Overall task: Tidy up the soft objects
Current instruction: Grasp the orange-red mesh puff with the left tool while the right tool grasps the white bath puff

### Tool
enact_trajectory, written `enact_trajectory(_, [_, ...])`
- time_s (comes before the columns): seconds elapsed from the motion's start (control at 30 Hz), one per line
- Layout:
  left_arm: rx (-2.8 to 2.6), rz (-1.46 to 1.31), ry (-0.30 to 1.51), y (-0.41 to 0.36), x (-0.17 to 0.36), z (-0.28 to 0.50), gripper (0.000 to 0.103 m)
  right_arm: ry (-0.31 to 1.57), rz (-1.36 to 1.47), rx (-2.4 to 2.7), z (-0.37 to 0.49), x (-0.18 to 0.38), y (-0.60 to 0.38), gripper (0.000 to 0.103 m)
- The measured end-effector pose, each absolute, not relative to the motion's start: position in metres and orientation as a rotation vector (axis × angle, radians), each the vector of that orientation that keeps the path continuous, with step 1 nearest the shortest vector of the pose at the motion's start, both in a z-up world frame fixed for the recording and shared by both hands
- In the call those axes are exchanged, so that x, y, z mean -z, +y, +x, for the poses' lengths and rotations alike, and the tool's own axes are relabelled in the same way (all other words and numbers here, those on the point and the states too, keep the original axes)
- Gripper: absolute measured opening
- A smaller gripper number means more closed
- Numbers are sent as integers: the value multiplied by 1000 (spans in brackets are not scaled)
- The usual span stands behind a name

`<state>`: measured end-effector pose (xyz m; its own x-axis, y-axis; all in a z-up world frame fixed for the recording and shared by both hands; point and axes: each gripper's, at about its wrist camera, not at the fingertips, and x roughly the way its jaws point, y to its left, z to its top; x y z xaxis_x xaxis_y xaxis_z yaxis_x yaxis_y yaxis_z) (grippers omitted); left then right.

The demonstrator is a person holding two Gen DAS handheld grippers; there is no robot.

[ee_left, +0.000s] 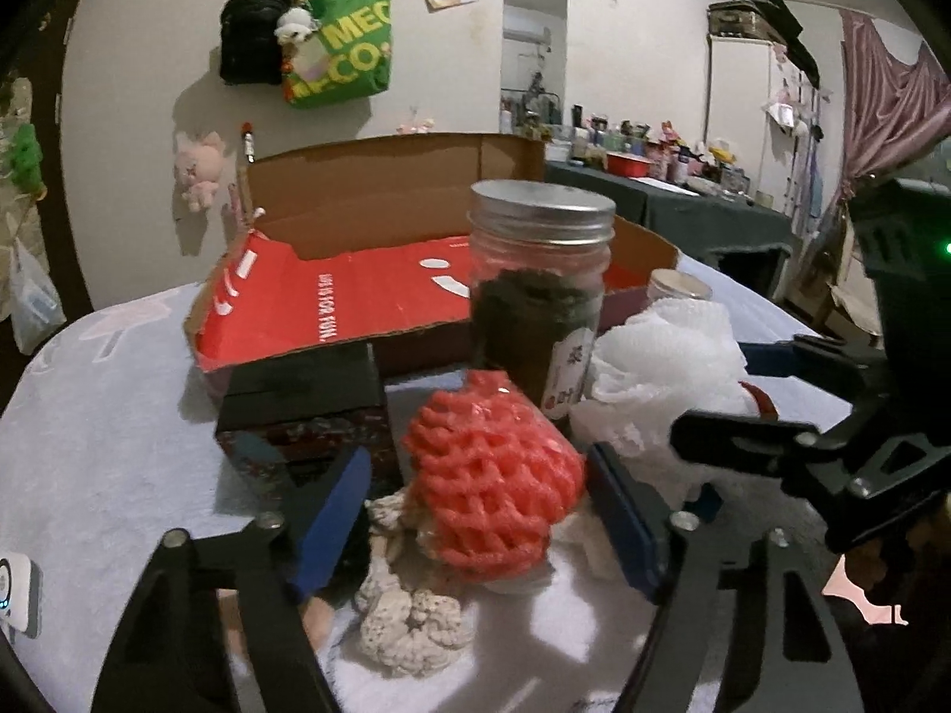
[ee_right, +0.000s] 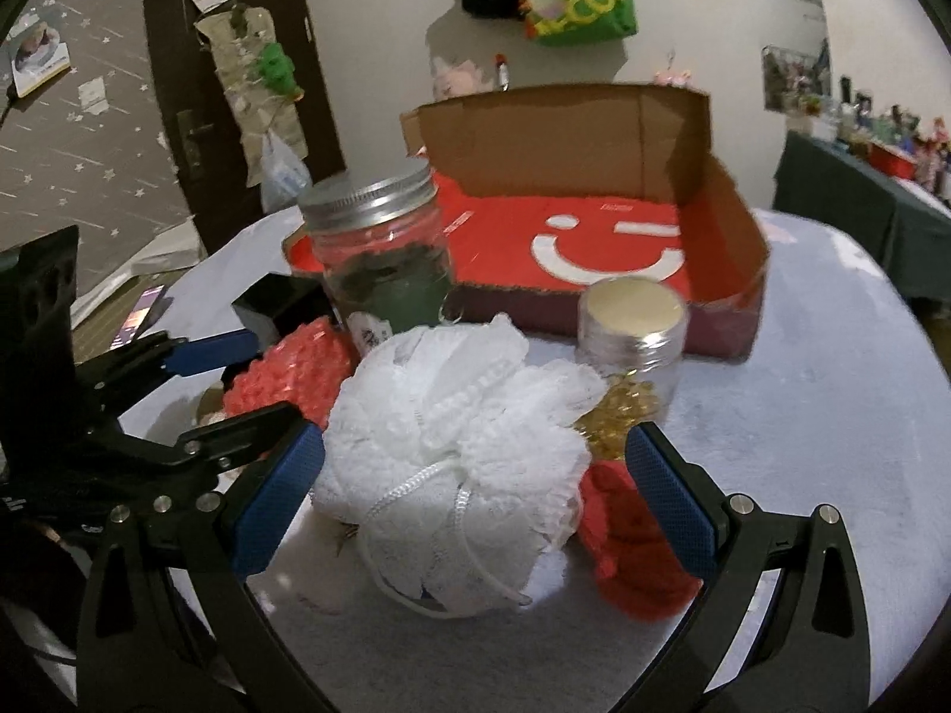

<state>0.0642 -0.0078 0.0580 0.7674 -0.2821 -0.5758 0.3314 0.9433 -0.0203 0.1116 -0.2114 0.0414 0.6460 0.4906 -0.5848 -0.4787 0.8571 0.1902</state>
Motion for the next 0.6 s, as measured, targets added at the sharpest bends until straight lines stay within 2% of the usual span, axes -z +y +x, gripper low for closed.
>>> enact_trajectory(0.1, [371,66,638,-9,-56,66,55,687,30,-589,111,-38,-210,91])
enact_trajectory(0.13, [381,61,642,-9,-56,66,54,694,38,-607,110,-37,-210,79])
enact_trajectory(0.2, [390,63,634,-9,-57,62,48,696,41,-618,107,-37,-209,72])
enact_trajectory(0.23, [392,67,631,-11,-59,61,47,692,49,-628,105,-38,-209,61])
enact_trajectory(0.27, [394,70,626,-11,-60,59,45,687,65,-632,103,-39,-211,55])
enact_trajectory(0.37, [396,66,611,-10,-65,54,43,672,84,-616,97,-42,-213,43])
enact_trajectory(0.47, [390,63,598,-9,-70,48,42,646,89,-596,90,-46,-216,37])
enact_trajectory(0.6, [379,59,591,-4,-75,46,41,618,91,-569,82,-51,-220,35])
